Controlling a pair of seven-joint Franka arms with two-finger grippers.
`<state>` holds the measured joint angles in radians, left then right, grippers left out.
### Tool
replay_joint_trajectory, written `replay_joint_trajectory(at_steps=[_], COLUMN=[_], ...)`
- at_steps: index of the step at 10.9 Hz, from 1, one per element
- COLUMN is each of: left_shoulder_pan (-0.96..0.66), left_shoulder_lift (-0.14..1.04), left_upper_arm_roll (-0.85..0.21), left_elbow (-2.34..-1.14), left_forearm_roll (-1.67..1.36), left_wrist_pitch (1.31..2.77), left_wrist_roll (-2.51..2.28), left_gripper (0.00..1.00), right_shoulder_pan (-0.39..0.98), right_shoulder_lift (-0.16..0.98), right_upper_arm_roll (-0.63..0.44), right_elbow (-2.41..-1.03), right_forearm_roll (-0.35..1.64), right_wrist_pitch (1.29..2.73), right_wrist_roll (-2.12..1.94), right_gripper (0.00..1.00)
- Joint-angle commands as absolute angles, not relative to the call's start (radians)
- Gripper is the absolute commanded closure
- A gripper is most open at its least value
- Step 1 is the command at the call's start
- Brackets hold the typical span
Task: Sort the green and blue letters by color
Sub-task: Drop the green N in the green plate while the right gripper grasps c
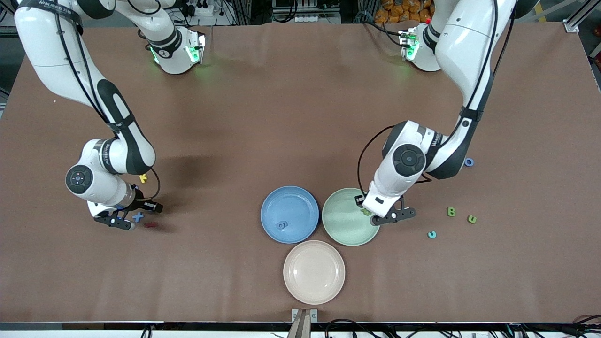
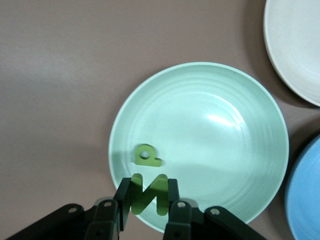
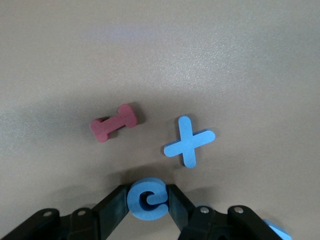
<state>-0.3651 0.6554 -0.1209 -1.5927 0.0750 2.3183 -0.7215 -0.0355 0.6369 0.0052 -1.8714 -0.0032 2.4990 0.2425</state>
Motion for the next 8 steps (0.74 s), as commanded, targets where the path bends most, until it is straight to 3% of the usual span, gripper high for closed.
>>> replay_joint_trajectory(at_steps=[1,2,8], left_shoulder_pan=[-0.39,-0.39,-0.298], left_shoulder_lift=[0.704,0.704,0.651], left_upper_arm_roll=[-0.11,-0.109,-0.113], left_elbow=[-1.525,-1.525,-1.574], left_forearm_roll=[0.055,0.061,0.126], left_wrist_pitch=[2.301,2.302,2.278], left_wrist_roll=[-0.765,-0.753,-0.553], left_gripper=[0.68,0.01,0.0], right_shoulder_pan=[-0.043,-0.04,-0.04], right_shoulder_lift=[0.621,0.609,0.58], right_upper_arm_roll=[0.02,0.021,0.075], right_elbow=[-1.898,-1.894,-1.879], right_forearm_roll=[-0.012,-0.011,-0.009], right_wrist_pitch=[2.493,2.47,2.408], right_wrist_roll=[0.242,0.247,0.328], right_gripper=[1.0,1.0,1.0])
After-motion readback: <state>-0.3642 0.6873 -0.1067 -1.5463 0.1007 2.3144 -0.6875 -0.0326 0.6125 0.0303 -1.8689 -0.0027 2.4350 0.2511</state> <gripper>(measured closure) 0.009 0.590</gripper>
